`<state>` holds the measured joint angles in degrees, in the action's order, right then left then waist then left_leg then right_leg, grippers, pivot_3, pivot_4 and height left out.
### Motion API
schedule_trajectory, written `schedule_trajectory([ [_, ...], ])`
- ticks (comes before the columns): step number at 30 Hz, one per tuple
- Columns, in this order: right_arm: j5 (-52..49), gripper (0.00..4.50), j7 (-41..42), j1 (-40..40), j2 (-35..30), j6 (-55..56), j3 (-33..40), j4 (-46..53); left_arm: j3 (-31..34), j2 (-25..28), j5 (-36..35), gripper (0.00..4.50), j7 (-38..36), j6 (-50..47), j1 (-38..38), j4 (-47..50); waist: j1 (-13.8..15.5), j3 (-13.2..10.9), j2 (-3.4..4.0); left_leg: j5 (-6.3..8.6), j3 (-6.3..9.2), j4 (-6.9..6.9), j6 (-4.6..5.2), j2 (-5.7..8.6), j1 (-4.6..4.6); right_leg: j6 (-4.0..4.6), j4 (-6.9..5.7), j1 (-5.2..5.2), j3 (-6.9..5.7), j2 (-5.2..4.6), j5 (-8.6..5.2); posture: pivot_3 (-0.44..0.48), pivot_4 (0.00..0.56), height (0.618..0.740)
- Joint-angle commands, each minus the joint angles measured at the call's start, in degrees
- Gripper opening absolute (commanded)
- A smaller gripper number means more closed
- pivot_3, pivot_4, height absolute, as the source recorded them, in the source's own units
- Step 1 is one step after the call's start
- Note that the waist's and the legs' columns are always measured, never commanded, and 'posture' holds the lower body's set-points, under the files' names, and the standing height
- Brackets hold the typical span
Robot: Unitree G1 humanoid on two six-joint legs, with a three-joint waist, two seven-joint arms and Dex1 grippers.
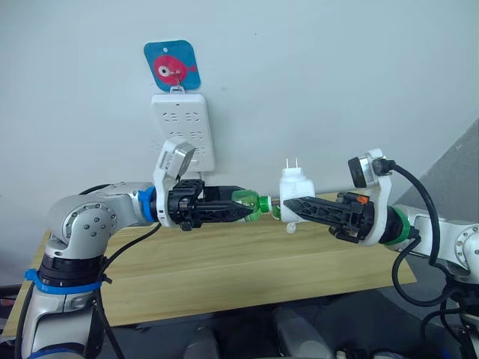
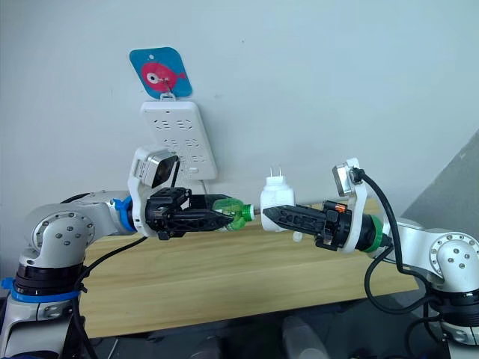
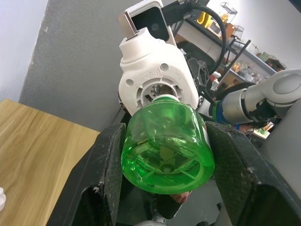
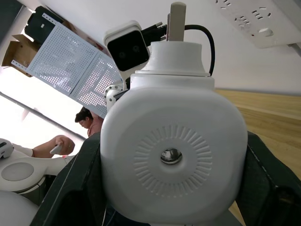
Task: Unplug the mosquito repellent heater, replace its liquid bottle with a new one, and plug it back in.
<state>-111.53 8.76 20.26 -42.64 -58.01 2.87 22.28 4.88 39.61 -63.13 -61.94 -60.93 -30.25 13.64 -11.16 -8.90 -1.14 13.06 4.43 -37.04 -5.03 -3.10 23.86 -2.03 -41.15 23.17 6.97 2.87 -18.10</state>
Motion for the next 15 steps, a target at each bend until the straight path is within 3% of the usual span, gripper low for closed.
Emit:
schedule_trajectory([
  [1,-1.5,3.0,1.2,1.1,-0.6,-0.1,-0.2,2.3,0.5,-0.6,-0.2,2.33,0.3,0.9,-0.8,0.8,0.0,0.0,0.0,0.0,0.0,0.0,0.0,0.0,0.0,0.0,0.0,0.0,0.0,0.0,0.0,-0.196,0.081,0.729],
  [15,-1.5,3.0,1.3,2.9,-2.3,-0.1,-2.3,3.3,-0.8,-0.4,1.4,2.33,-1.0,1.6,-1.3,1.9,0.0,0.0,0.0,0.0,0.0,0.0,0.01,0.0,0.0,0.0,-0.01,0.0,0.0,0.0,0.0,-0.189,0.079,0.729],
])
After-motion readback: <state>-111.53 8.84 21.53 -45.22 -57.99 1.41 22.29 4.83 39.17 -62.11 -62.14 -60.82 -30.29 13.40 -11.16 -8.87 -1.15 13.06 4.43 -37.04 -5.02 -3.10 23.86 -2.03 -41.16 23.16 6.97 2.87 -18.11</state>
